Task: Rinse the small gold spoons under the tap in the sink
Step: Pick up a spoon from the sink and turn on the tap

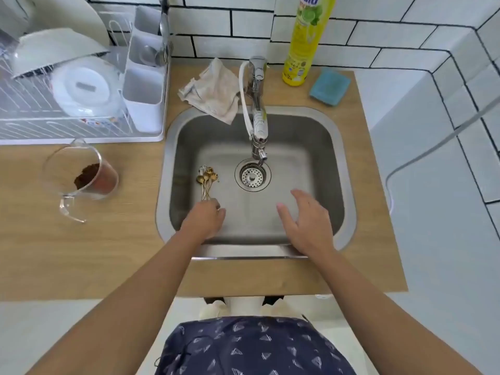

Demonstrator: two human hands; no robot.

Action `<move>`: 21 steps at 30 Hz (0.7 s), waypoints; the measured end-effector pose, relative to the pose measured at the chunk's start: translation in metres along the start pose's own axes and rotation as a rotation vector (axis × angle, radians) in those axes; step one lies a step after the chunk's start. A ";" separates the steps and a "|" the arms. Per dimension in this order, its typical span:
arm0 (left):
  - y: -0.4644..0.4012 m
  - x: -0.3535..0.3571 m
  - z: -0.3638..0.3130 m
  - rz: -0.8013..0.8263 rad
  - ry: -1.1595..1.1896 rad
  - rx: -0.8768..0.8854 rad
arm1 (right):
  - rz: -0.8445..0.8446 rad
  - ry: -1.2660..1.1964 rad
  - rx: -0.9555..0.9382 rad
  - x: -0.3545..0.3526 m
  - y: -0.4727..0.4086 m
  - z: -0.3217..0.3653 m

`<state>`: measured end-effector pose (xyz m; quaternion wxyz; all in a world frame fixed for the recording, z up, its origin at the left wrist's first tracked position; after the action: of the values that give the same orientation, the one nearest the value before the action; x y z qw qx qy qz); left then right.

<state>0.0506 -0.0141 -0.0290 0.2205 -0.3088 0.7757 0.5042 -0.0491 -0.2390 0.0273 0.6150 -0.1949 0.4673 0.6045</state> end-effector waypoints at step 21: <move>-0.063 -0.002 0.033 -0.098 0.084 -0.275 | -0.205 -0.779 0.078 -0.072 -0.131 0.026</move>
<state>0.0975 -0.0025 -0.0816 0.1679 -0.3947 0.6917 0.5810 0.0929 -0.2843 0.0557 0.8100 0.0268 0.2002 0.5506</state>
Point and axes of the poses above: each hand's wrist, its own y-axis away from the middle knuckle, its own x-axis out of the palm, z = x × y, the point moved 6 cm from there along -y, towards the middle knuckle, and after that the axes turned 13 degrees about z, right-handed, at the moved point
